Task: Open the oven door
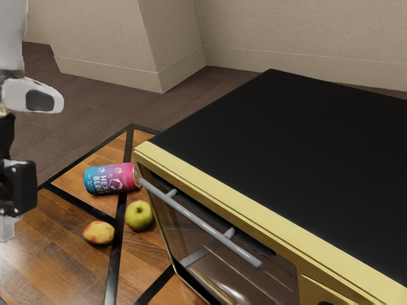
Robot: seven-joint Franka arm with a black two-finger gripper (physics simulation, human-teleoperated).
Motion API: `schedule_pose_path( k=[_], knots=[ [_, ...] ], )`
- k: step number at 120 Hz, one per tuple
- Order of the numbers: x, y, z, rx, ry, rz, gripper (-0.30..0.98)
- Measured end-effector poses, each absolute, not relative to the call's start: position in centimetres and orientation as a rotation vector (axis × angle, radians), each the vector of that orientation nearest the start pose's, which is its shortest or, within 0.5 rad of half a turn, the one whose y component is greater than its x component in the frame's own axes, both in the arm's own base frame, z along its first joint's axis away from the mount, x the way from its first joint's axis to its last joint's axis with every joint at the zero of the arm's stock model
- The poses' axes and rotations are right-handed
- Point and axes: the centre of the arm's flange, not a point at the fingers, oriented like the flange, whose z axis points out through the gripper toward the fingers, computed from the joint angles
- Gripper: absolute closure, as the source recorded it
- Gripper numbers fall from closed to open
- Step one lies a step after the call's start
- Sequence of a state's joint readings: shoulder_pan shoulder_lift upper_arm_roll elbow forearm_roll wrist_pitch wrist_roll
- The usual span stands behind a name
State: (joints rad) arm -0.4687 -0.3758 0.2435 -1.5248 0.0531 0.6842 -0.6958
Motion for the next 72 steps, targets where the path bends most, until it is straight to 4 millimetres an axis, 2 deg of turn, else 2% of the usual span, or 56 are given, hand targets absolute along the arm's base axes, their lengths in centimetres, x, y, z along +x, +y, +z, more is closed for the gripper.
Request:
schedule_pose_path(
  k=[13, 23, 29, 31, 33, 40, 49, 57, 72],
  knots=[
    [34.3, -4.2, 74.6, -2.770, -1.066, 0.443, 0.00],
    [36.5, -8.0, 73.5, -2.660, -1.245, 0.308, 0.00],
    [36.8, -10.0, 74.0, -2.623, -1.335, 0.216, 0.00],
    [36.9, -10.0, 74.3, -2.609, -1.389, 0.186, 0.00],
    [36.5, -9.8, 74.8, -2.596, -1.452, 0.147, 0.00],
    [31.7, -10.5, 74.0, -2.563, -1.612, -0.013, 0.00],
    [28.6, -12.8, 73.6, -2.546, -1.771, -0.176, 0.00],
    [27.7, -13.9, 73.9, -2.534, -1.921, -0.254, 0.00],
    [27.4, -16.1, 74.1, -2.559, -2.147, -0.265, 0.00]
  ],
)
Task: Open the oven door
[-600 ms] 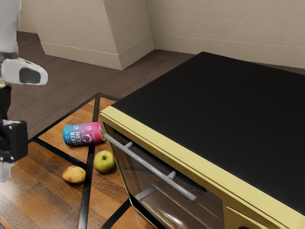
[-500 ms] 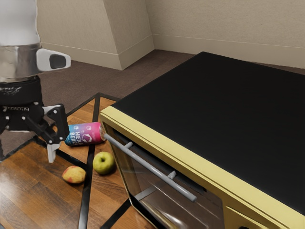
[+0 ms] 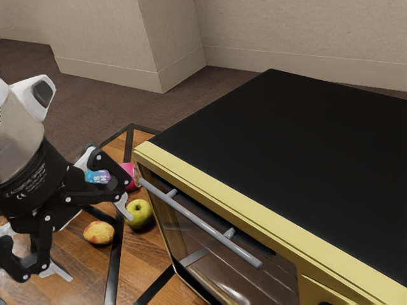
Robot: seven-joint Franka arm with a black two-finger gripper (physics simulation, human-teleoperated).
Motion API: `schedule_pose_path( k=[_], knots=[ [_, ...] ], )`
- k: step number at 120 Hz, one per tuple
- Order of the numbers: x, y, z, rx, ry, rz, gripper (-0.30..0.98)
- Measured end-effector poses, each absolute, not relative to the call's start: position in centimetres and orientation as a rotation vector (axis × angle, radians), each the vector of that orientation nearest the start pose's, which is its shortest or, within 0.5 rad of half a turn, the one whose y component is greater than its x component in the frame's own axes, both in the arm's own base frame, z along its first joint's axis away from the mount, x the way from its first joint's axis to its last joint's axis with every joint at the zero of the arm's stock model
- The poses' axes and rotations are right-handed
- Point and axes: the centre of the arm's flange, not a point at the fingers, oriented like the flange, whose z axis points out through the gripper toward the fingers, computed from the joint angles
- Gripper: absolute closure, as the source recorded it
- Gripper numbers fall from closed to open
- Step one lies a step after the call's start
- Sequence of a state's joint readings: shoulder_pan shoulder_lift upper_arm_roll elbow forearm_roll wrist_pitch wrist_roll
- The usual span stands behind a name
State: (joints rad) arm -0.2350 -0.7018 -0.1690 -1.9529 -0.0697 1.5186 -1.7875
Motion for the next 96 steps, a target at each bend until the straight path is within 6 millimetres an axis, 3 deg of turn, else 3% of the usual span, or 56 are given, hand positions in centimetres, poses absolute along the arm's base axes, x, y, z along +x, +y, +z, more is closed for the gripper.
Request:
schedule_pose_path(
  k=[16, 53, 74, 96],
  knots=[
    [25.2, -17.4, 72.1, -2.546, -2.310, -0.221, 0.00],
    [27.4, -19.6, 71.6, -2.422, -2.583, -0.258, 0.00],
    [29.5, -19.2, 70.1, -2.315, -2.673, -0.225, 0.00],
    [30.3, -18.7, 69.0, -2.244, -2.734, -0.211, 0.00]
  ],
)
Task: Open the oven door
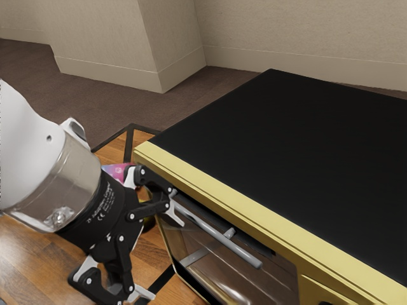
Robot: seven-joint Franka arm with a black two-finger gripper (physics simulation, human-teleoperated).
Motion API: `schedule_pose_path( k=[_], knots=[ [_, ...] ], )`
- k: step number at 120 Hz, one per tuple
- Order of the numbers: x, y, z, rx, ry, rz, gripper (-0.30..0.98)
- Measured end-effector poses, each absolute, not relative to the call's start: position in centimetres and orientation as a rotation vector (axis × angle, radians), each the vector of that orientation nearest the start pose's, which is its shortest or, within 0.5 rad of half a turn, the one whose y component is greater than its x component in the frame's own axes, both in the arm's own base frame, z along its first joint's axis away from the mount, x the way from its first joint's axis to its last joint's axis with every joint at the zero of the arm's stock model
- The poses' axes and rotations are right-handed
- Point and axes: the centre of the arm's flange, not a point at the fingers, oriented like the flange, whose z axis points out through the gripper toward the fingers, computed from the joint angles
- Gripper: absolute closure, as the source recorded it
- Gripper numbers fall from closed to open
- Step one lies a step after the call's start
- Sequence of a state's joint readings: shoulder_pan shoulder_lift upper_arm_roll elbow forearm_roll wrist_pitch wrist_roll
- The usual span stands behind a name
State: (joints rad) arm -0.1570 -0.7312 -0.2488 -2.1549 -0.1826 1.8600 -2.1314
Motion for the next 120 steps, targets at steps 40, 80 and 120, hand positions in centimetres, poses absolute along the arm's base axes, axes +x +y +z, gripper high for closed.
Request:
schedule_pose_path(
  k=[40, 80, 120],
  knots=[
    [32.1, -19.4, 68.7, 1.707, 2.134, 0.175, 0.00],
    [33.9, -19.9, 68.3, 1.709, 2.140, 0.194, 0.00],
    [33.4, -18.3, 64.7, 1.657, 2.207, 0.220, 0.00]
  ],
)
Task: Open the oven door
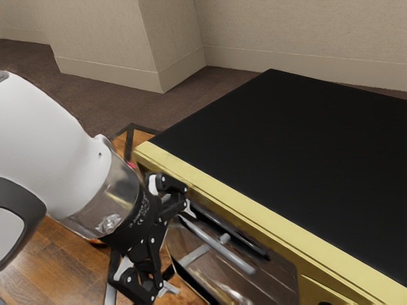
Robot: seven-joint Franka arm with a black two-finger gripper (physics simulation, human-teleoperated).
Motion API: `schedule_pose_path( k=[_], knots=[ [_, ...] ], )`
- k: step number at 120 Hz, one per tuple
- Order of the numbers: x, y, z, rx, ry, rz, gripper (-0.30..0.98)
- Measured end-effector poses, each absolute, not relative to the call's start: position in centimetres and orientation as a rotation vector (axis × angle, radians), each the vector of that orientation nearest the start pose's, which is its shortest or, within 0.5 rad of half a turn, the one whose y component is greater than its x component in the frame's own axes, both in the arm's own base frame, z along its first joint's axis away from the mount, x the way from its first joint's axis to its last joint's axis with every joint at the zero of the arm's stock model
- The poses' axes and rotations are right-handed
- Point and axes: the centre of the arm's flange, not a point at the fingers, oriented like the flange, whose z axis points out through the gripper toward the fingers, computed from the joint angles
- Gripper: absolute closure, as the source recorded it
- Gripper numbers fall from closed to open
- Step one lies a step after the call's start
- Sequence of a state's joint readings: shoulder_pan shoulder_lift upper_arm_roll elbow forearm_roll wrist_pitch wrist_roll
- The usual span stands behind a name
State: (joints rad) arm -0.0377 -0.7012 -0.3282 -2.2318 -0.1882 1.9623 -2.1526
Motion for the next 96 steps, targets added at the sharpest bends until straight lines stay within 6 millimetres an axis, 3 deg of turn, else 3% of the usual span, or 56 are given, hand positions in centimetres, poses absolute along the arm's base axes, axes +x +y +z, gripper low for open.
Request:
schedule_pose_path(
  k=[29, 71, 84, 90, 96],
  knots=[
    [26.8, -16.5, 62.0, 1.594, 2.178, 0.364, 0.01],
    [18.5, -11.8, 53.4, 1.471, 2.138, 0.527, 0.03],
    [15.9, -11.7, 52.5, 1.425, 2.085, 0.660, 0.03],
    [13.1, -12.8, 52.6, 1.404, 2.020, 0.766, 0.25],
    [11.9, -14.0, 51.9, 1.449, 2.036, 0.786, 0.35]
  ],
)
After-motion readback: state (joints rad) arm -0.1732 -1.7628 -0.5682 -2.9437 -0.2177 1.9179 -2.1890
